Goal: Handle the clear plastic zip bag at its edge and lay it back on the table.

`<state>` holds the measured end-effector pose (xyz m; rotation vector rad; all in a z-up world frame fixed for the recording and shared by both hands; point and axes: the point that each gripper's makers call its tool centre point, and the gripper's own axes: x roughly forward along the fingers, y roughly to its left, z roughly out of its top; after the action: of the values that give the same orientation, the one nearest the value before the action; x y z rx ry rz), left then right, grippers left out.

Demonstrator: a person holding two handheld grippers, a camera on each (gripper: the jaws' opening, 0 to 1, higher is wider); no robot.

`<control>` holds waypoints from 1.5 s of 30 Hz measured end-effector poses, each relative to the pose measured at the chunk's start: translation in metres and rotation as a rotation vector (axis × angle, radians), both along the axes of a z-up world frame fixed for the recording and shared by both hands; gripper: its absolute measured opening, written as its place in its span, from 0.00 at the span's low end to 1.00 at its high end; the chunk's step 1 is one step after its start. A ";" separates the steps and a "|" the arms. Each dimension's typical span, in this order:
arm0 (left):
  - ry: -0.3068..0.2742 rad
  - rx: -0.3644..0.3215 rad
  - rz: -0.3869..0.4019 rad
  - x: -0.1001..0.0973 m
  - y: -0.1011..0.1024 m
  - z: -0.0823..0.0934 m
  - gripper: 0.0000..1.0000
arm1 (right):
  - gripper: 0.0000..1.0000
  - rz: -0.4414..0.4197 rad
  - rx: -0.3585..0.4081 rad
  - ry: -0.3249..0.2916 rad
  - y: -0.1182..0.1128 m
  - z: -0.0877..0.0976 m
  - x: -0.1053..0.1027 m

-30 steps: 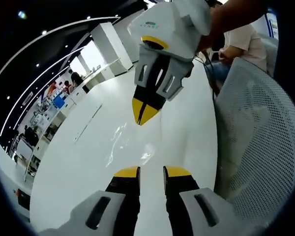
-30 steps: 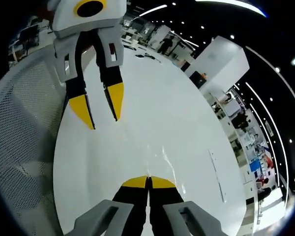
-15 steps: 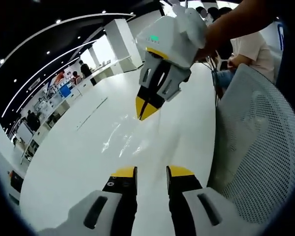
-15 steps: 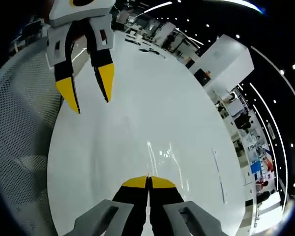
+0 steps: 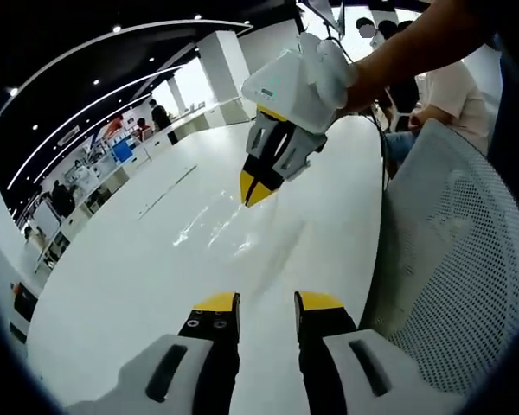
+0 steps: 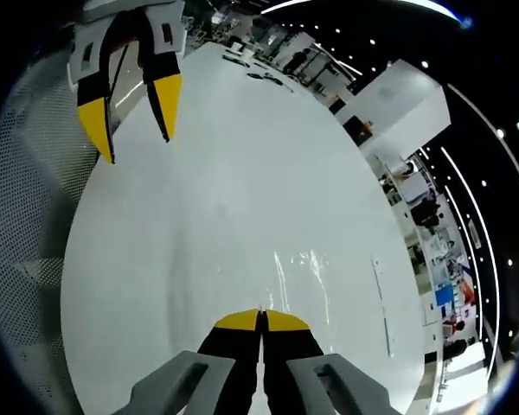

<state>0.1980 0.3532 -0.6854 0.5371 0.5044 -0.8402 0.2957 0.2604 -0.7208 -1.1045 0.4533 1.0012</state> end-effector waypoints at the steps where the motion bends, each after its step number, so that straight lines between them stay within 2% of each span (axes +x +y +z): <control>1: 0.001 -0.003 0.008 0.000 0.001 0.000 0.24 | 0.00 -0.003 0.001 0.004 0.000 -0.001 0.000; 8: 0.008 -0.049 0.050 0.001 0.006 0.002 0.25 | 0.00 0.003 -0.027 -0.018 -0.004 -0.005 0.008; 12: 0.011 -0.044 0.044 -0.001 0.006 0.003 0.24 | 0.00 -0.007 -0.033 -0.024 -0.007 -0.007 0.014; 15: 0.012 -0.059 0.049 -0.001 0.006 0.007 0.24 | 0.00 -0.040 0.001 -0.023 -0.005 -0.006 0.020; 17: 0.009 -0.055 0.046 -0.002 0.006 0.008 0.23 | 0.00 -0.068 0.021 -0.001 -0.005 -0.008 0.022; 24: 0.012 -0.054 0.042 -0.001 0.007 0.008 0.22 | 0.00 -0.093 0.033 0.007 -0.002 -0.010 0.030; 26: 0.010 -0.056 0.045 -0.001 0.008 0.009 0.22 | 0.02 -0.111 0.044 0.020 -0.003 -0.010 0.029; 29: 0.013 -0.063 0.055 -0.001 0.010 0.009 0.22 | 0.07 -0.146 0.104 0.084 0.000 -0.015 0.022; 33: 0.016 -0.066 0.059 -0.002 0.010 0.008 0.22 | 0.08 -0.159 0.158 0.111 0.003 -0.015 0.020; 37: 0.013 -0.071 0.063 -0.002 0.011 0.008 0.21 | 0.16 -0.199 0.188 0.161 0.003 -0.019 0.017; 45: 0.001 -0.079 0.071 -0.002 0.012 0.011 0.21 | 0.24 -0.210 0.231 0.175 0.009 -0.016 0.016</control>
<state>0.1959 0.3650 -0.6745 0.4440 0.4869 -0.7894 0.3119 0.2693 -0.7367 -0.7489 0.5677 0.9414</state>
